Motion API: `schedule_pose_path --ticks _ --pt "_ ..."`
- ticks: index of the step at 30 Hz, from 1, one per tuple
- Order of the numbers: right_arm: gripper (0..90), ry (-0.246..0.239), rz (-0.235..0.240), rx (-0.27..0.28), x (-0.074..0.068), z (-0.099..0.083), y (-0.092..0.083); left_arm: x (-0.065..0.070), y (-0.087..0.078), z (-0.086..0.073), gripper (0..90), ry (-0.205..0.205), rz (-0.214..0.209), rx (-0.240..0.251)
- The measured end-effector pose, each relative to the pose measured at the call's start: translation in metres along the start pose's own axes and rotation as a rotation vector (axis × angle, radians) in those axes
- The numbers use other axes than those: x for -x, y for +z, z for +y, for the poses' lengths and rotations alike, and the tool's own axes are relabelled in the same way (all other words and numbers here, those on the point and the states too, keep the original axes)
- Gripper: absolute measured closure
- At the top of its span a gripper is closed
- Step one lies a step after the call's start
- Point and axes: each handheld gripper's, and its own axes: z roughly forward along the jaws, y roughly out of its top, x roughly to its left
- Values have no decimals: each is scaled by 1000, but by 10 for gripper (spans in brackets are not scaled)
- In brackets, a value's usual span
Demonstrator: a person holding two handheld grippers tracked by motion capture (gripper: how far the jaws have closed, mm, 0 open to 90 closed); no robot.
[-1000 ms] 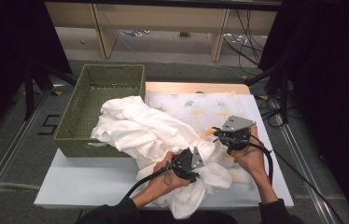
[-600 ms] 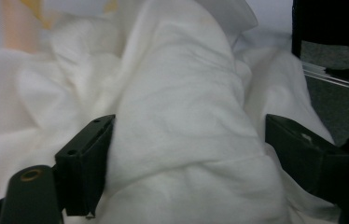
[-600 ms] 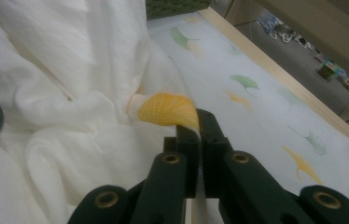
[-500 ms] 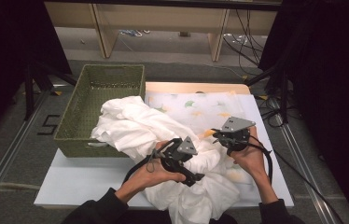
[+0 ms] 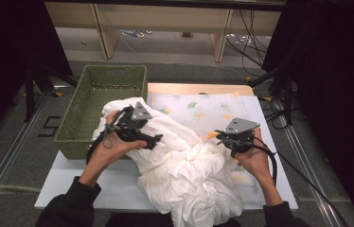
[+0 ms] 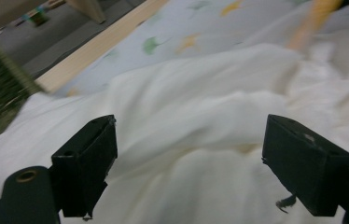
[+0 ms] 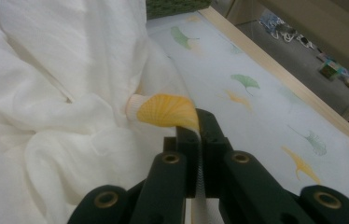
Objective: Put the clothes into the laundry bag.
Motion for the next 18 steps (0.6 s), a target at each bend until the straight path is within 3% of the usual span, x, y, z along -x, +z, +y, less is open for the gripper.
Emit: schedule_pose_path --ticks 2,4,6,7,8,9,10,12,13,14,16,18 --pt "900 2 -1 -2 0 0 0 -17 5 -9 164 -51 51 -25" --pt "900 -10 0 2 0 0 2 -30 16 -19 159 -67 59 -45" --pt "900 -12 4 -2 0 0 2 -41 30 -30 154 -108 29 -79" --pt "900 -14 1 -2 0 0 2 -46 37 -36 148 -163 1 -78" --pt "900 -14 1 -2 0 0 2 -46 37 -36 132 -163 1 -78" --pt "900 -13 0 1 0 0 2 -50 42 -41 106 -253 -24 -75" --pt "900 -12 -1 3 0 0 2 -52 42 -42 119 -263 -36 -72" --pt "900 -2 5 -3 0 0 2 -53 41 -43 268 -263 -108 -48" --pt "900 -7 5 -3 1 0 2 -53 40 -43 344 -260 -123 -38" --pt "900 -7 3 -4 1 0 2 -52 39 -43 438 -267 -124 -28" --pt "900 -8 8 2 1 0 3 -53 38 -45 527 -288 -111 8" --pt "900 -7 7 3 1 0 3 -58 33 -47 647 -300 -128 51"
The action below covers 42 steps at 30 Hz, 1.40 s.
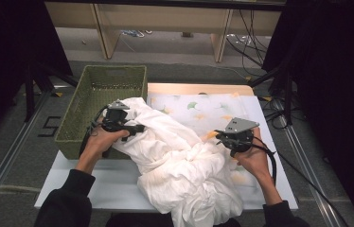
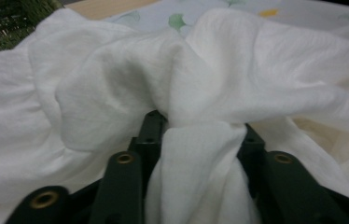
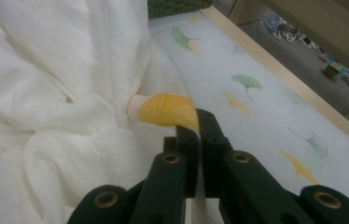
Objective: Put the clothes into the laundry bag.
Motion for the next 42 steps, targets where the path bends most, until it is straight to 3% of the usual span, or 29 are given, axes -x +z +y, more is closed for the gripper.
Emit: schedule_pose_path --ticks 1,4,5,7,9,10,11,12,14,17,18,20,21,23,24,26,28,30,31,32,34,36,38,40,42 --pt "900 3 -1 0 0 0 0 -1 -1 -1 694 -11 -10 13" --pt "900 -2 -3 -2 -1 1 -1 -1 -3 -2 783 15 -9 32" --pt "900 -5 -3 0 -1 1 -1 1 -5 -3 805 2 -8 62" --pt "900 -6 -3 -4 -1 1 0 4 -8 -2 817 33 -5 56" --pt "900 -1 -9 -5 0 0 -1 12 -12 2 822 36 -4 94" --pt "900 8 -9 -9 0 0 -2 18 -16 5 823 68 -1 115" --pt "900 3 -10 -6 1 0 -1 27 -23 10 825 94 -2 150" --pt "900 3 -7 -6 2 0 -1 41 -32 17 825 125 -31 181" --pt "900 1 -11 -6 3 -1 -1 66 -43 24 825 181 -72 209" --pt "900 4 -9 -2 3 -1 -2 113 -46 25 825 256 -168 204" --pt "900 13 -10 3 3 0 -3 130 -41 22 825 291 -193 184" --pt "900 13 -13 9 4 0 -5 151 -31 16 824 345 -211 145" --pt "900 15 -26 14 4 0 -6 164 -21 10 824 369 -243 121" --pt "900 24 -5 13 5 0 -6 172 -16 6 824 373 -251 109" --pt "900 28 -6 24 5 0 -6 190 0 -3 824 410 -287 71" --pt "900 1 -7 29 5 1 -5 204 9 -8 824 412 -317 54" --pt "900 33 -8 25 4 1 -5 220 20 -14 824 436 -353 21" --pt "900 34 -7 32 5 1 -6 235 31 -22 823 458 -396 3" --pt "900 41 -6 26 5 1 -7 242 37 -25 822 482 -390 -20" --pt "900 37 -6 31 5 1 -6 247 44 -27 819 489 -404 -36" --pt "900 45 10 27 4 1 -7 250 62 -30 816 457 -414 -52" --pt "900 30 -1 35 4 2 -7 248 81 -35 807 422 -369 -59" --pt "900 23 -1 28 2 3 -6 245 99 -41 791 426 -331 -88" --pt "900 14 4 31 1 4 -4 245 105 -44 757 381 -346 -85" --pt "900 14 5 27 0 4 -4 247 99 -41 650 389 -368 -78"
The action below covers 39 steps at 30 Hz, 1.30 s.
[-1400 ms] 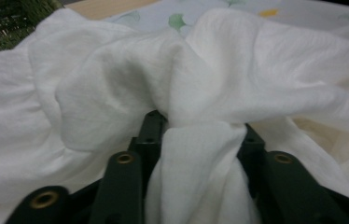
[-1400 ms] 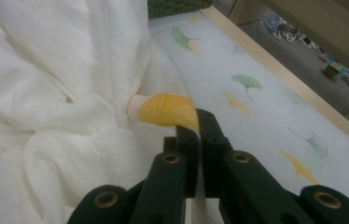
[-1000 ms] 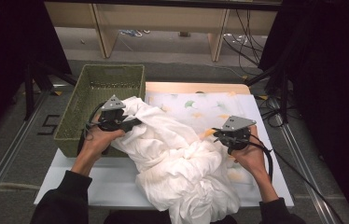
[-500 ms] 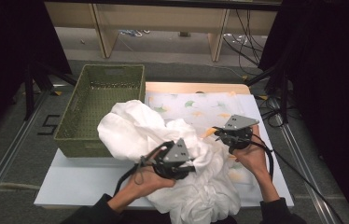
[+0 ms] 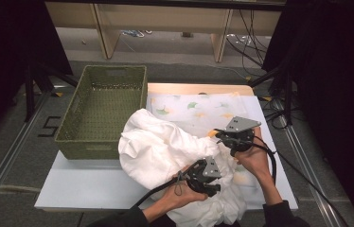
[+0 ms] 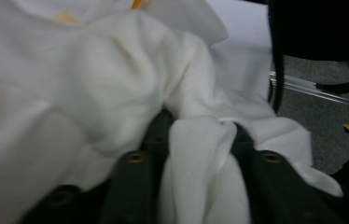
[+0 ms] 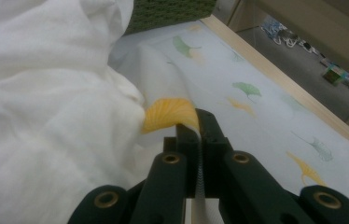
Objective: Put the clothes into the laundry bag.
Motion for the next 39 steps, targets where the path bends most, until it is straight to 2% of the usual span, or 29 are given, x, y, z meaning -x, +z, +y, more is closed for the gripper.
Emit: schedule_pose_path --ticks 1,3,5,6,7,8,9,11,12,14,15,17,18,19,20,21,22,24,26,27,28,29,33,34,35,36,37,38,39 --pt "900 0 2 -1 0 0 -1 3 -5 4 558 18 -10 -5" --pt "900 1 2 -1 1 -1 -2 8 -22 13 431 51 15 18" --pt "900 13 -3 -2 3 -1 -2 8 -45 24 315 39 32 73" --pt "900 8 2 -1 3 -2 -2 5 -60 29 294 20 23 110" --pt "900 1 5 -1 2 -2 -2 0 -74 34 282 0 25 170" --pt "900 3 8 -5 1 -2 -2 -7 -89 37 272 -1 45 202" --pt "900 2 6 -8 2 -2 -2 -16 -103 40 266 -8 86 217" --pt "900 2 9 -8 2 -2 -2 -38 -127 40 232 -35 178 200" --pt "900 -2 7 -3 2 -2 -2 -49 -136 36 224 -48 242 181" --pt "900 5 10 -5 1 -2 -2 -76 -152 23 211 -65 380 78" --pt "900 1 7 -4 2 -2 -2 -85 -155 17 205 -79 419 58" --pt "900 -3 8 -6 2 -2 -1 -108 -161 1 212 -106 514 -23" --pt "900 3 7 -9 1 -2 -1 -117 -161 -7 209 -149 550 -45" --pt "900 3 7 -9 1 -3 -1 -128 -160 -16 204 -185 566 -76" --pt "900 7 8 -12 2 -3 -1 -135 -159 -21 201 -182 572 -80" --pt "900 7 8 -12 2 -3 -1 -135 -159 -21 194 -182 572 -80" --pt "900 -4 9 -7 2 -3 0 -145 -155 -31 194 -227 561 -89" --pt "900 7 7 -13 1 -3 1 -155 -149 -39 232 -282 541 -80" --pt "900 2 9 -17 2 -3 1 -155 -149 -40 306 -239 577 -93" --pt "900 2 9 -17 2 -3 1 -155 -149 -40 381 -239 577 -93" --pt "900 4 15 -19 2 -4 1 -155 -156 -41 485 -222 597 -89" --pt "900 4 9 -14 2 -4 1 -156 -158 -41 541 -207 602 -76" --pt "900 -2 7 -12 2 -3 1 -159 -168 -44 727 -205 599 -42" --pt "900 -5 5 -14 2 -3 1 -159 -169 -44 780 -240 583 15" --pt "900 1 7 -18 2 -3 1 -160 -174 -43 858 -221 568 20" --pt "900 3 6 -20 1 -4 1 -157 -174 -40 868 -222 570 60" --pt "900 -3 4 -18 2 -4 1 -152 -174 -37 870 -226 498 92" --pt "900 -6 4 -15 3 -4 1 -146 -171 -35 870 -257 450 116" --pt "900 -6 5 -14 3 -4 1 -135 -166 -30 870 -268 391 140"
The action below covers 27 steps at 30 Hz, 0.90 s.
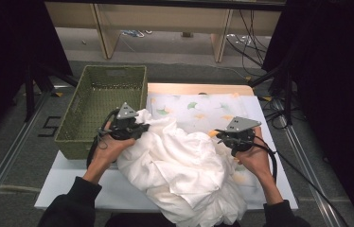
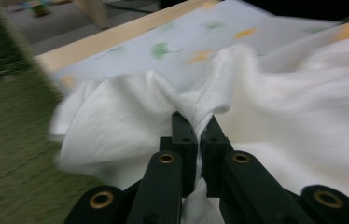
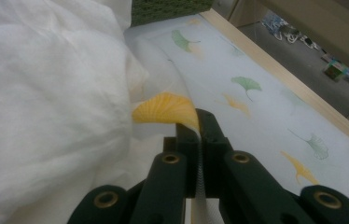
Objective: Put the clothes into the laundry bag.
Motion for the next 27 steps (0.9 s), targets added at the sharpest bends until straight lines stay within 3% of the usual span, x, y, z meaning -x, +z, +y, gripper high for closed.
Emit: schedule_pose_path --ticks 3,4,6,8,11,13,14,15,16,19,22,23,25,27 --pt "900 0 -1 -1 -1 0 0 34 8 3 871 14 -135 11" --pt "900 0 -1 -1 -1 0 0 34 8 3 871 14 -135 11" --pt "900 -11 -1 9 1 1 -1 77 23 0 871 87 -227 -28" --pt "900 1 -3 7 0 1 -1 105 36 -5 871 129 -277 -57" --pt "900 15 -5 16 -1 3 -3 138 56 -13 871 183 -313 -98" --pt "900 4 -5 20 -1 4 -4 154 67 -15 868 264 -293 -129" --pt "900 1 -5 21 -1 5 -5 160 73 -15 866 301 -308 -153" --pt "900 7 -2 24 -2 6 -6 160 73 -15 865 301 -308 -153" --pt "900 8 1 30 -2 7 -7 165 84 -13 863 319 -284 -155" --pt "900 22 5 55 -2 10 -12 161 100 -9 862 286 -268 -145" --pt "900 1 9 66 -4 15 -15 157 125 -15 849 297 -250 -204" --pt "900 1 10 63 -5 16 -15 156 130 -19 846 287 -235 -198" --pt "900 -5 3 55 -6 17 -14 156 130 -19 844 285 -231 -189" --pt "900 4 3 41 -3 12 -12 153 116 -12 742 283 -244 -168"
